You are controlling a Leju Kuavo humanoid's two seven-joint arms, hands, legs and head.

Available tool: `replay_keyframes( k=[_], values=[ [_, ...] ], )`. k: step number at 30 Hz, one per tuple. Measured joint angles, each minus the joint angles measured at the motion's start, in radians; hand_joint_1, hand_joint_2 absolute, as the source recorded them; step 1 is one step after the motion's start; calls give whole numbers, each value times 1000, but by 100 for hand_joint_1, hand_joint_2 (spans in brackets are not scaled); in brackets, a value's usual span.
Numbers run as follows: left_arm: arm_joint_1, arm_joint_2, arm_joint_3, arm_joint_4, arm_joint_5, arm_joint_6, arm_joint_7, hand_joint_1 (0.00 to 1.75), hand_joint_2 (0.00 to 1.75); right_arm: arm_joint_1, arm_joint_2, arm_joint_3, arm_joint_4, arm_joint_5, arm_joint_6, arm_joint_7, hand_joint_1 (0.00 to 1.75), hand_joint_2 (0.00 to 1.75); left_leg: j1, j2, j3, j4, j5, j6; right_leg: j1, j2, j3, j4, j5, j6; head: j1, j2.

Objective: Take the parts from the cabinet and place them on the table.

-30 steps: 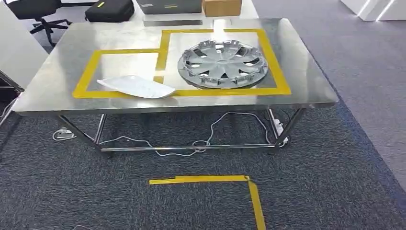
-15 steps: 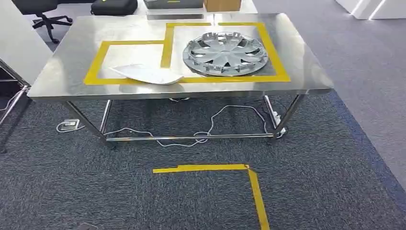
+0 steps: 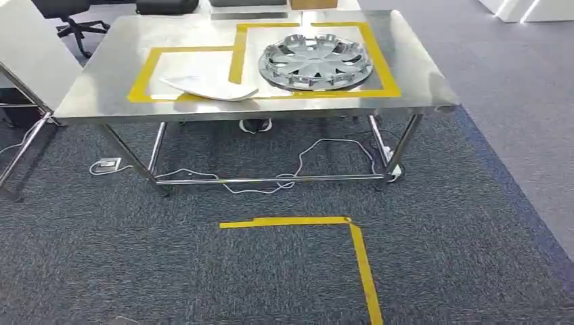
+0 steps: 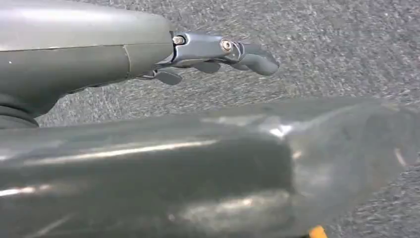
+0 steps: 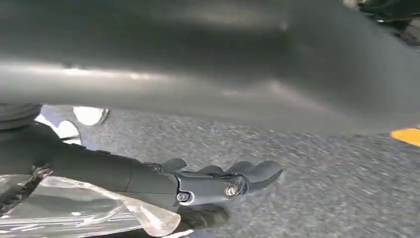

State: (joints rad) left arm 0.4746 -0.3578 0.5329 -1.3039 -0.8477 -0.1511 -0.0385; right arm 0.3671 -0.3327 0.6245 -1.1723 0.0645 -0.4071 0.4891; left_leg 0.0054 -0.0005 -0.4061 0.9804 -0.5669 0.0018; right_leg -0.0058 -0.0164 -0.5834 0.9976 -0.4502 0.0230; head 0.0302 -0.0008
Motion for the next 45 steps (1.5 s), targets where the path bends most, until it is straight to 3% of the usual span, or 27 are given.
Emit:
replay_keyframes(
  k=[2, 4, 6, 8, 9, 10, 12, 13, 15, 16, 19, 21, 23, 24, 26, 28, 29, 30, 31, 34, 35, 38, 40, 42, 43, 44, 45],
  values=[
    [-3, 0, 0, 6, -2, 2, -6, 0, 0, -9, -7, 15, 2, -8, -8, 0, 0, 0, -6, 0, -13, -3, -2, 10, -4, -1, -12, -3, 23, 12, -2, 0],
    [-4, -2, 1, 12, -4, 3, -9, 0, 0, -13, -14, 29, 6, -17, -14, -1, 0, 0, 0, 7, -33, -12, 23, 33, -9, 2, -21, -2, 33, 26, -2, 0],
    [-11, -1, 4, 19, -8, 5, -11, 0, 0, -15, -18, 41, 10, -23, -17, -4, 0, 0, -5, 12, -66, -10, 49, 51, -10, 11, -48, 67, -88, 33, 1, 0],
    [-11, -1, 4, 25, -9, 5, -13, 0, 0, -18, -22, 50, 13, -25, -19, -6, 0, 0, -9, 16, -101, -9, 78, 53, -10, 13, -78, 214, -199, 39, 2, 0],
    [-13, -1, 4, 29, -9, 5, -13, 0, 0, -19, -23, 51, 15, -26, -19, -6, 0, 0, -12, 16, -122, -7, 94, 54, -10, 13, -80, 279, -211, 41, 3, 0],
    [-15, -1, 5, 32, -9, 5, -13, 0, 0, -18, -24, 53, 16, -27, -20, -6, 0, 0, -14, 16, -140, -5, 108, 53, -10, 13, -68, 303, -186, 40, 1, 0],
    [-19, -1, 5, 38, -10, 5, -17, 0, 0, -19, -26, 57, 18, -32, -24, -7, 0, 0, -17, 17, -178, 2, 133, 49, -9, 13, 5, 250, -94, 35, 2, 0],
    [-22, -1, 5, 42, -11, 5, -19, 0, 0, -21, -28, 59, 19, -37, -28, -9, 0, 0, -18, 17, -195, 6, 144, 47, -9, 13, 66, 178, -72, 31, 2, 0],
    [-27, -1, 6, 47, -12, 9, -24, 0, 0, -31, -32, 62, 19, -41, -36, -10, 0, 0, -24, 16, -215, 20, 166, 37, -3, 14, 240, -53, -127, 19, 4, 0],
    [-28, -1, 5, 49, -12, 11, -27, 0, 0, -40, -34, 66, 20, -43, -39, -10, 0, 0, -24, 19, -222, 22, 180, 32, -4, 14, 242, -98, -155, 13, 0, 0],
    [-28, 2, 7, 59, -13, 14, -29, 0, 0, -41, -38, 82, 26, -55, -47, -10, 0, 0, -19, 16, -234, 14, 218, 14, 1, 12, 209, -84, -125, -8, 3, 0],
    [-25, 3, 7, 65, -14, 14, -30, 0, 0, -44, -39, 90, 27, -56, -48, -10, 0, 0, -12, 9, -252, 75, 92, 2, -2, 4, 178, -82, -98, -24, 4, 0],
    [-27, 6, 8, 69, -14, 15, -30, 0, 0, -44, -40, 94, 29, -56, -48, -10, 0, 0, -8, 8, -265, 223, -33, -9, -1, 2, 143, -77, -70, -26, 0, 0],
    [-28, 7, 8, 72, -14, 15, -30, 0, 0, -45, -40, 98, 30, -56, -48, -10, 0, 0, -7, 8, -268, 290, -54, -11, -1, 2, 122, -71, -59, -24, -1, 0],
    [-29, 8, 7, 74, -14, 15, -30, 0, 0, -45, -40, 100, 33, -56, -48, -10, 0, 0, -5, 8, -237, 328, 0, -12, -1, -1, 78, -51, -40, -22, 0, 0],
    [-30, 8, 7, 76, -14, 15, -30, 0, 0, -46, -40, 100, 33, -56, -49, -10, 0, 0, -5, 8, -148, 230, 66, -6, 0, -2, 43, -27, -24, -18, 0, 0],
    [-31, 8, 7, 76, -14, 15, -31, 0, 0, -47, -40, 101, 33, -56, -49, -10, 0, 0, -6, 6, -73, 130, 57, 1, 0, 0, 27, -16, -15, -15, -1, 0],
    [-33, 9, 7, 77, -15, 15, -31, 0, 0, -47, -40, 101, 33, -55, -49, -10, 0, 0, -11, 4, -13, 36, 17, 9, 4, 1, 14, -8, -9, -9, -1, 0],
    [-34, 10, 7, 77, -14, 16, -31, 0, 0, -46, -40, 101, 33, -55, -49, -10, 0, 0, -11, 4, 9, -17, -4, 16, 4, 0, 6, -4, 2, -3, 1, 0],
    [-32, 10, 6, 79, -14, 16, -32, 0, 0, -44, -41, 101, 34, -55, -50, -10, 0, 0, -16, 5, -19, -20, 19, 38, 0, -1, -2, -13, 34, 19, 0, 0],
    [-34, 9, 7, 80, -14, 16, -33, 0, 0, -44, -43, 103, 34, -56, -51, -10, 0, 0, -11, 13, -27, -23, 34, 45, -4, 6, -7, -1, 8, 22, -2, 0],
    [-35, 9, 8, 83, -13, 18, -34, 0, 0, -44, -43, 106, 35, -56, -54, -10, 0, 0, -14, 15, -77, -22, 74, 60, -6, 12, -61, 166, -179, 35, 4, 0],
    [-39, 10, 8, 90, -12, 24, -36, 0, 0, -46, -43, 109, 37, -59, -60, -10, 0, 0, -16, 17, -116, -20, 103, 59, -7, 12, -74, 290, -214, 40, 4, 0],
    [-42, 10, 8, 97, -12, 29, -39, 0, 0, -46, -43, 114, 39, -67, -68, -9, 0, 0, -16, 18, -152, -13, 127, 54, -7, 12, -33, 286, -143, 42, 4, 0],
    [-44, 10, 8, 100, -12, 29, -39, 0, 0, -47, -46, 117, 40, -71, -71, -9, 0, 0, -16, 19, -174, -8, 136, 51, -7, 12, 26, 220, -89, 41, 3, 0],
    [-45, 10, 8, 102, -12, 31, -41, 0, 0, -48, -47, 119, 40, -74, -74, -9, 0, 0, -15, 18, -191, -2, 147, 46, -7, 12, 97, 129, -73, 37, 4, 0],
    [-47, 10, 8, 103, -12, 33, -43, 0, 0, -52, -49, 121, 40, -76, -78, -9, 0, 0, -17, 18, -194, 8, 154, 41, -7, 12, 175, 27, -105, 32, 3, 0]
  ],
)
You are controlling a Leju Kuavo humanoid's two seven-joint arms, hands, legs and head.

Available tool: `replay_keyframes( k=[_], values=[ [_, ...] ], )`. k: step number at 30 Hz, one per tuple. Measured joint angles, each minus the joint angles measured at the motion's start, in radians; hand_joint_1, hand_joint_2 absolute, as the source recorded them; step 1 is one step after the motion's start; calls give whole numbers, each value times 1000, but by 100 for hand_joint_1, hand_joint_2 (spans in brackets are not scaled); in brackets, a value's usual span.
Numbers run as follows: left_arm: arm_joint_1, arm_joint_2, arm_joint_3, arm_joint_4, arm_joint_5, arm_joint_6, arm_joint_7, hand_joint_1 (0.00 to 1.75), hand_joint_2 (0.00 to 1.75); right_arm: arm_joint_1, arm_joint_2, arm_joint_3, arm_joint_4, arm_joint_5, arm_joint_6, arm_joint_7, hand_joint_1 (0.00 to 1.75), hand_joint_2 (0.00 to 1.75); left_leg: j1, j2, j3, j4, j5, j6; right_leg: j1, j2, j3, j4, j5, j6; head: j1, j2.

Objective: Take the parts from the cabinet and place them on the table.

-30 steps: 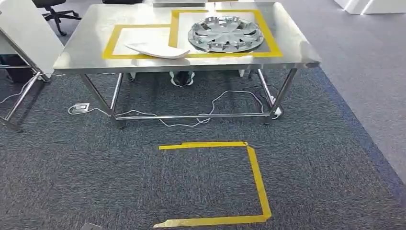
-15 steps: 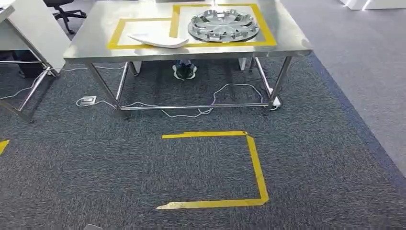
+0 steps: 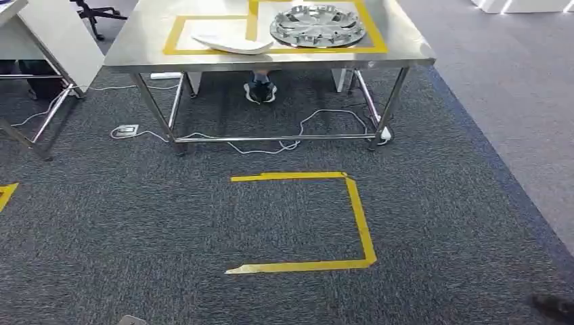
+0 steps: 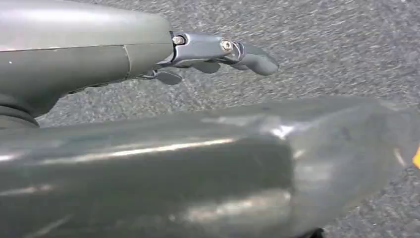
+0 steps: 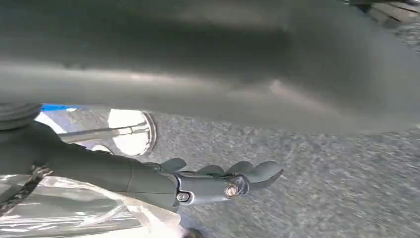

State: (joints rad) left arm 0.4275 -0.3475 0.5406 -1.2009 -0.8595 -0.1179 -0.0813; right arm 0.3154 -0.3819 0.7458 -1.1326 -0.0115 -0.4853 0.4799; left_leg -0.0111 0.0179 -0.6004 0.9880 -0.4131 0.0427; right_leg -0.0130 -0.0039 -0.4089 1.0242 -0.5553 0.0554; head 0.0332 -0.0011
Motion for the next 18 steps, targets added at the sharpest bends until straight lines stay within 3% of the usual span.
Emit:
replay_keyframes(
  k=[1, 2, 4, 5, 7, 8, 9, 10, 11, 13, 14, 15, 16, 18],
  values=[
    [1, 0, 0, 1, 0, 3, 0, 0, 0, -2, -2, 3, 0, -2, -3, 0, 0, 0, -5, -3, -10, 10, 3, -6, 3, 0, 77, -104, -34, -5, 3, 0],
    [0, 0, 0, 2, 0, 4, 0, 0, 0, -7, -3, 6, 0, -5, -6, -1, 0, 0, -6, 0, -13, 15, 11, -12, 4, -2, 70, -126, -56, -16, -1, 0],
    [0, 1, 0, 2, 0, 5, 0, 0, 0, -3, -6, 14, 1, -12, -12, 0, 0, 0, -1, 1, -15, 9, 30, -24, 9, -2, 57, -116, -46, -32, -2, 0],
    [3, 2, 1, 3, 1, 6, 0, 0, 0, 0, -6, 20, 1, -17, -13, 0, 0, 0, 1, -2, -21, 13, 30, -31, 4, -7, 49, -118, -32, -42, 2, 0],
    [5, 2, 0, 3, 1, 6, 0, 0, 0, -1, -8, 29, 2, -26, -17, 0, 0, 0, 6, -6, -40, 84, -77, -44, 4, -12, 33, -118, -16, -55, -3, 0],
    [6, 2, 0, 4, 1, 6, 0, 0, 0, -1, -9, 34, 2, -32, -20, 0, 0, 0, 8, -7, -56, 158, -137, -49, 5, -12, 24, -117, -9, -55, -4, 0],
    [5, 3, 0, 5, 1, 6, 0, 0, 0, -1, -9, 40, 2, -37, -22, 0, 0, 0, 9, -8, -73, 238, -179, -53, 6, -13, 15, -115, -3, -54, -4, 0],
    [5, 3, 0, 5, 1, 6, 0, 0, 0, -1, -9, 46, 2, -42, -25, 0, 0, 0, 10, -8, -81, 299, -194, -54, 6, -14, 5, -111, 3, -53, -3, 0],
    [6, 3, 0, 6, 1, 6, 0, 0, 0, -2, -10, 52, 3, -46, -27, 0, 0, 0, 10, -8, -71, 313, -184, -54, 6, -14, -4, -106, 5, -52, -4, 0],
    [6, 3, 0, 7, 0, 6, 0, 0, 0, -5, -11, 61, 3, -55, -32, 0, 0, 0, 10, -8, 8, 210, -126, -47, 8, -15, -22, -91, 7, -50, -4, 0],
    [6, 3, 0, 8, 0, 6, 0, 0, 0, -9, -11, 66, 3, -59, -36, 0, 0, 0, 9, -8, 63, 120, -95, -41, 9, -14, -26, -85, 6, -50, -5, 0],
    [6, 5, 0, 8, 0, 8, 0, 0, 0, -15, -11, 74, 3, -67, -41, 0, 0, 0, 7, -10, 114, 30, -90, -30, 9, -14, -29, -81, 6, -48, -3, 0],
    [4, 6, 1, 10, 0, 8, 0, 0, 0, -20, -11, 83, 3, -73, -45, 0, 0, 0, 6, -10, 133, 9, -106, -22, 15, -14, -35, -77, 7, -43, -3, 0],
    [4, 6, 1, 11, -1, 11, 0, 0, 0, -28, -16, 94, 3, -88, -53, -2, 0, 0, 2, -10, 124, -1, -101, -18, 12, -13, -40, -76, 12, -32, -4, 0]
  ],
)
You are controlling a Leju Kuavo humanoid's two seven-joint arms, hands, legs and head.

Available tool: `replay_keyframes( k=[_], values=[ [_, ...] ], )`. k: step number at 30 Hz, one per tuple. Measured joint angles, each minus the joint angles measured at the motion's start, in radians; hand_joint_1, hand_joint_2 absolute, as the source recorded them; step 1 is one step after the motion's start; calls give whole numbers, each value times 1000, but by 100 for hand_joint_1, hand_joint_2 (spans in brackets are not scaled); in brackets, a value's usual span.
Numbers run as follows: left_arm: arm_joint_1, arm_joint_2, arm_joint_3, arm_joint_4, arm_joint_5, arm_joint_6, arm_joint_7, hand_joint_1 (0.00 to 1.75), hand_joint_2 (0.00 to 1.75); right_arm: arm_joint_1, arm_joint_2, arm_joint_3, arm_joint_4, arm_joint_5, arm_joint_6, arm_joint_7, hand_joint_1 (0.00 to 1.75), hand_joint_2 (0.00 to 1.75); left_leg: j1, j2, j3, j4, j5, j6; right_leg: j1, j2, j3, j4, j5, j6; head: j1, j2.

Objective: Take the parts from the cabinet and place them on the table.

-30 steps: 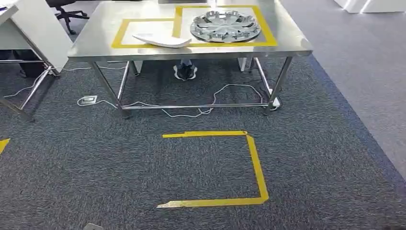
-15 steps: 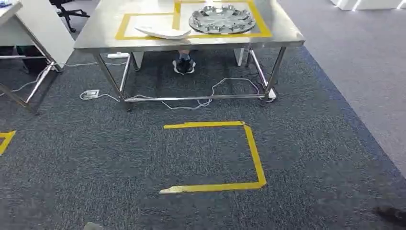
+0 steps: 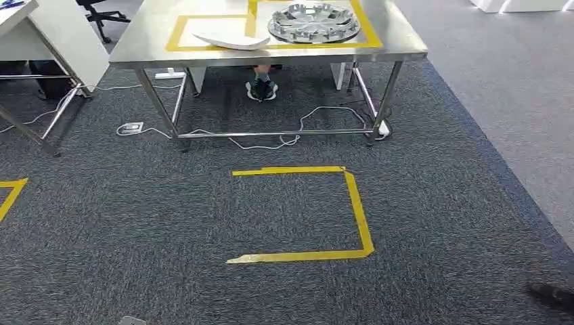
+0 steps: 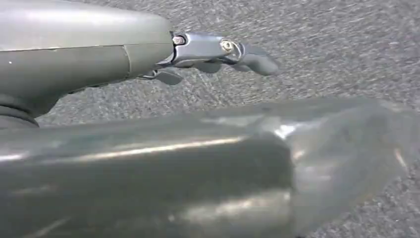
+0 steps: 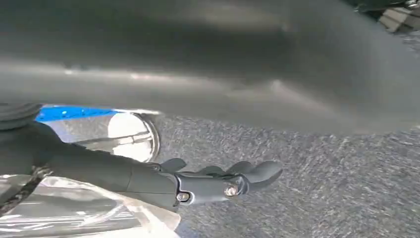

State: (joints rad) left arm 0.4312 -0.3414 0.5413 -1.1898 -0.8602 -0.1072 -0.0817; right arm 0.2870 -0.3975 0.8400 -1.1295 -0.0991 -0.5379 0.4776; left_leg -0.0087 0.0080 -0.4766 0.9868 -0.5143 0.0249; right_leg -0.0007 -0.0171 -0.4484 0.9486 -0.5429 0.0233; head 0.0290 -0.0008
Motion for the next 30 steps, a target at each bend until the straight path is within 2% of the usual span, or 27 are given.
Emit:
replay_keyframes(
  k=[1, 2, 3, 8, 13, 24, 30],
  values=[
    [0, 0, 0, 1, -1, 0, 0, 0, 0, -3, -3, 6, 0, -5, -3, -1, 0, 0, 3, -1, -3, -6, 3, -2, 3, 0, 1, 9, -9, -4, 1, 0],
    [-1, 0, 0, 1, -1, 3, 0, 0, 0, -3, -6, 13, 0, -12, -7, -4, 0, 0, 1, -1, -7, -2, 3, -3, 1, 0, -9, 7, -2, -15, 3, 0],
    [-1, 0, 1, 2, -1, 3, 0, 0, 0, -4, -10, 19, 0, -21, -10, -4, 0, 0, -1, -1, -9, -1, 2, -2, 0, -1, -9, 7, -2, -10, 4, 0],
    [-7, 1, 1, 11, -2, 4, 0, 0, 0, -9, -17, 42, 1, -48, -29, -11, 0, 0, -6, 1, -13, 0, 3, 10, -4, 3, -11, 2, 5, 1, 4, 0],
    [-7, 3, 1, 19, -2, 7, -1, 0, 0, -15, -25, 65, 0, -117, -63, -30, 0, 0, -7, 2, -17, 2, 6, 14, -6, 3, -14, 2, 9, 8, 3, 0],
    [-7, 7, 1, 33, 9, 7, -2, 0, 0, -23, -52, 123, -29, -269, -146, -88, 0, 0, -5, 2, -18, 2, 7, 14, -4, 3, -17, 3, 9, 9, 3, 0],
    [-6, 7, 1, 33, 11, 7, -2, 0, 0, -24, -55, 131, -33, -293, -151, -105, 0, 0, -5, 2, -18, 2, 7, 14, -4, 3, -17, 3, 9, 9, 3, 0]
  ],
)
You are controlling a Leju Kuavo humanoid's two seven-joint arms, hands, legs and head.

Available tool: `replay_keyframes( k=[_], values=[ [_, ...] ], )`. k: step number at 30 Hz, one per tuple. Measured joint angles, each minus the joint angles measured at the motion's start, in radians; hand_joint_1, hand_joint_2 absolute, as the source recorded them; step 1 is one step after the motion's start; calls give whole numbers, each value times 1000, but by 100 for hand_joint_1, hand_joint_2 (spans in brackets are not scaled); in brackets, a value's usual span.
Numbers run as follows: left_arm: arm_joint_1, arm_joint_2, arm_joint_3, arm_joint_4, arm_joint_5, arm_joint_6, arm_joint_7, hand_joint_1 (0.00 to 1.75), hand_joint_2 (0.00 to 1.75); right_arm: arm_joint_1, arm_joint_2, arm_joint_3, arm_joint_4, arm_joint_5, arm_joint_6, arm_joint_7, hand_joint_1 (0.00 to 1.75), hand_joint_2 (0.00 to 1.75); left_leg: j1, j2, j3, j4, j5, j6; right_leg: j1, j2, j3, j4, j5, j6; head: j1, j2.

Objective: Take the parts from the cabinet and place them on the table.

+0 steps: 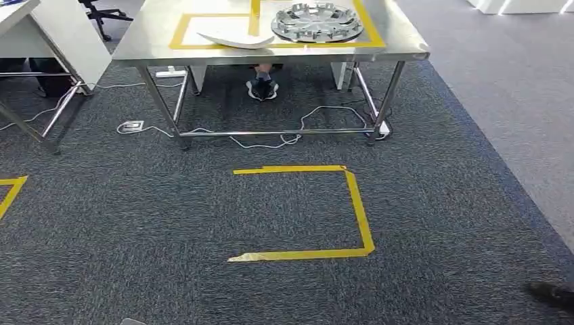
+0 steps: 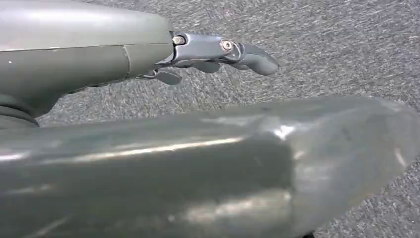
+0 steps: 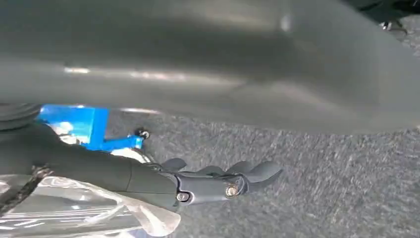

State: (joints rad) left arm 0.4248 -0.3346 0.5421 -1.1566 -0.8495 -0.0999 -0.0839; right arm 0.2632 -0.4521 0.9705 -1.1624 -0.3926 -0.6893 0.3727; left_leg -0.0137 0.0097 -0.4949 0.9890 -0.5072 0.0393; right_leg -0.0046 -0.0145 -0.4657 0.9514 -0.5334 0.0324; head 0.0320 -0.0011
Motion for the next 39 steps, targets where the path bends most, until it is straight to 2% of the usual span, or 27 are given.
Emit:
replay_keyframes(
  k=[5, 6, 7, 8, 10, 11, 12, 14, 15, 16, 17, 21, 22, 23, 25, 26, 27, 28, 30, 31, 32, 33, 34, 36, 37, 38, 39],
  values=[
    [1, 0, 0, 0, 2, 0, 0, 0, 0, 0, -7, 7, -8, -48, -2, -30, 0, 0, -1, 0, -1, 3, -1, 1, -1, 0, -1, -2, 2, 2, 0, 0],
    [1, 1, 0, 0, 3, 1, 0, 0, 0, 0, -10, 11, -12, -61, -3, -39, 0, 0, -5, 1, -1, 2, 3, 15, -4, 0, -1, -8, 9, 15, -1, 0],
    [0, 0, -1, 1, 5, 2, 0, 0, 0, -1, -13, 12, -13, -70, -3, -45, 0, 0, 7, 13, 7, -31, 23, 21, -3, 6, -5, 4, -7, 17, 1, 0],
    [0, 1, -1, 2, 9, 5, 0, 0, 0, -1, -13, 14, -14, -79, -3, -52, 0, 0, 10, 19, -2, -34, 27, 28, -7, 12, -75, 131, -88, 23, 4, 0],
    [0, 0, -1, 5, 10, 5, 0, 0, 0, 0, -14, 15, -14, -82, -3, -52, 0, 0, 11, 32, -8, -33, 27, 28, -14, 12, -158, 294, -145, 33, 3, 0],
    [0, 1, -1, 6, 10, 5, 0, 0, 0, 1, -14, 18, -14, -83, -3, -52, 0, 0, 12, 39, -7, -32, 25, 26, -18, 12, -174, 316, -137, 38, 3, 0],
    [0, 1, -1, 8, 10, 5, 0, 0, 0, 2, -14, 19, -14, -83, -3, -53, 0, 0, 15, 45, -7, -31, 23, 21, -23, 11, -164, 292, -108, 43, 3, 0],
    [0, 0, -1, 10, 10, 5, 0, 0, 0, 0, -16, 20, -14, -83, -3, -53, 0, 0, 27, 64, -4, -18, 12, 3, -34, -8, -78, 109, -3, 56, 3, 0],
    [0, 1, -1, 10, 11, 6, -1, 0, 0, -1, -17, 20, -14, -85, -3, -54, 0, 0, 25, 70, -4, -5, 4, -9, -39, -44, -41, 34, 24, 65, 5, 0],
    [0, 3, -1, 11, 11, 11, -3, 0, 0, -3, -15, 21, -14, -93, -3, -56, 0, 0, 19, 75, -6, 6, -5, -21, -32, -55, -43, 29, 9, 57, 10, 0],
    [0, 3, -2, 13, 13, 15, -7, 0, 0, -3, -16, 21, -14, -97, -6, -59, 0, 0, 18, 79, -4, 9, -7, -27, -31, -36, -42, 33, 11, 37, 1, 0],
    [-6, 6, -2, 18, 13, 24, -12, 0, 0, 1, -18, 28, -15, -108, -6, -63, 0, 0, 26, 100, 2, 10, -15, -46, -29, -9, -52, 40, 13, 9, -5, 0],
    [-7, 6, -3, 19, 14, 25, -13, 0, 0, -1, -18, 28, -15, -109, -6, -63, 0, 0, 30, 49, -10, 44, -52, -51, -29, 2, -51, 40, 16, 3, -7, 0],
    [-7, 6, -3, 20, 15, 26, -15, 0, 0, -2, -18, 28, -15, -111, -6, -64, 0, 0, 30, 27, -36, 106, -95, -51, -27, 12, -56, 40, 19, -2, -8, 0],
    [-6, 8, -3, 29, 18, 28, -15, 0, 0, -4, -18, 29, -15, -119, -6, -67, 0, 0, 30, 9, -99, 257, -163, -49, -21, 34, -62, 41, 23, -8, -8, 0],
    [-6, 9, -3, 34, 20, 30, -15, 0, 0, -3, -18, 29, -15, -127, -6, -71, 0, 0, 30, 4, -118, 300, -170, -45, -18, 47, -63, 41, 23, -9, -9, 0],
    [-5, 9, -4, 37, 23, 32, -15, 0, 0, -3, -18, 30, -15, -138, -6, -75, 0, 0, 29, 3, -116, 296, -150, -40, -15, 60, -62, 41, 23, -9, -8, 0],
    [-5, 9, -5, 39, 27, 35, -15, 0, 0, -3, -18, 30, -15, -151, -6, -80, 0, 0, 26, -2, -96, 248, -106, -32, -12, 77, -61, 42, 23, -9, -8, 0],
    [-5, 10, -8, 40, 31, 37, -15, 0, 0, -3, -18, 30, -15, -160, -6, -83, 0, 0, 22, -16, -64, 170, -54, -21, -9, 91, -58, 42, 24, -9, -8, 0],
    [-5, 12, -9, 40, 33, 39, -15, 0, 0, -4, -18, 31, -15, -167, -6, -87, 0, 0, 19, -44, -31, 90, -9, -9, -8, 103, -55, 42, 24, -9, -9, 0],
    [-6, 17, -10, 42, 35, 41, -15, 0, 0, -4, -18, 33, -16, -177, -6, -92, 0, 0, 20, -102, -11, 54, -11, 6, -13, 114, -69, 41, 24, -8, -5, 0],
    [-3, 18, -11, 43, 39, 43, -15, 0, 0, -12, -19, 35, -18, -187, -7, -97, 0, 0, 20, -110, -13, 36, -8, 5, -9, 128, -62, 46, 24, -3, -3, 0],
    [-3, 18, -12, 44, 45, 48, -15, 0, 0, -11, -22, 36, -19, -201, -7, -102, 0, 0, 15, -98, -9, 27, -17, 2, -16, 138, -73, 46, 30, 5, -11, 0],
    [-6, 23, -18, 48, 57, 55, -13, 0, 0, -7, -22, 45, -21, -225, -7, -115, 0, 0, 14, -77, -8, 18, -13, 2, -19, 164, -93, 36, 41, 22, -9, 0],
    [-6, 24, -22, 48, 60, 56, -13, 0, 0, -7, -25, 50, -21, -233, -8, -117, 0, 0, 23, -63, -3, -1, -2, 2, -17, 171, -90, 34, 41, 27, -10, 0],
    [-8, 26, -27, 49, 65, 59, -11, 0, 0, -4, -28, 55, -21, -242, -8, -122, 0, 0, 24, -47, 0, -9, 2, 4, -14, 119, -98, 50, 25, 25, -6, 0],
    [-7, 27, -32, 49, 69, 60, -11, 0, 0, -4, -30, 56, -21, -253, -8, -125, 0, 0, 23, -34, -3, -12, 5, 9, -8, 70, -130, 109, -18, 26, 0, 0]
  ],
)
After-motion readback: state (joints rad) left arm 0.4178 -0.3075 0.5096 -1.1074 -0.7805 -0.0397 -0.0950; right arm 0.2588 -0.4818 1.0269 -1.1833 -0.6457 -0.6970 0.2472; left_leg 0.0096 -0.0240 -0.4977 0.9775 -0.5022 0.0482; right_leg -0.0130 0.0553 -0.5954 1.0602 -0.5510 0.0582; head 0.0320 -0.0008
